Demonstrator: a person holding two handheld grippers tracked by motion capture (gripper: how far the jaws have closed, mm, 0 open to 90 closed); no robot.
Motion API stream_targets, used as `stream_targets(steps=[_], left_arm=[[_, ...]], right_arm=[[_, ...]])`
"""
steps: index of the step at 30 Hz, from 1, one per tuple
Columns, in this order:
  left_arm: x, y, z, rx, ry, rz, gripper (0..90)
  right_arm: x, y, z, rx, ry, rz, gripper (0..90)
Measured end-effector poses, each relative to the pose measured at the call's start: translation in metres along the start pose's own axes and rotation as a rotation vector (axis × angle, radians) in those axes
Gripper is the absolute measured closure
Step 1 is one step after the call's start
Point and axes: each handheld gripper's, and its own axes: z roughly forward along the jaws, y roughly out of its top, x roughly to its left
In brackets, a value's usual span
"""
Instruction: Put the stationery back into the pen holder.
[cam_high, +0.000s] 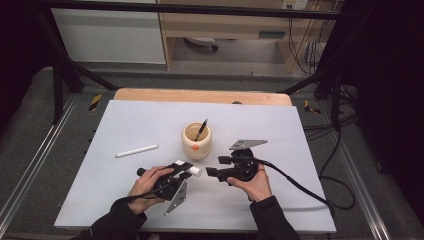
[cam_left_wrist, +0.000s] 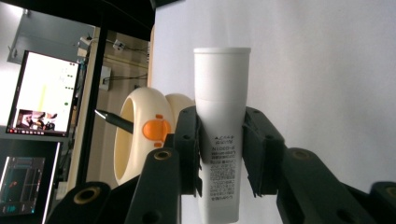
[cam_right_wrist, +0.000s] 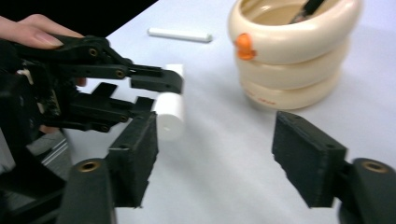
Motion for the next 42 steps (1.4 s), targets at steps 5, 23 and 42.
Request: stream_targets(steps=[5,23,42], left_arm=[[0.003,-0.004,-0.002,0.007,-0.007,-0.055,68.2],[0.019,-0.012,-0.009,0.012,-0.022,-0.376,68.2],[0.045,-0.022,-0.019,-0.049,-0.029,-0.748,68.3]], right_arm=[[-0.011,-0.010,-0.009,-0.014,-0.029,-0.011,17.0],[-0.047,-0.049,-0.035,-0.019,-0.119,-0.017,3.8],[-0.070,-0.079,-0.054,-0.021,-0.161,0.009,1.3]])
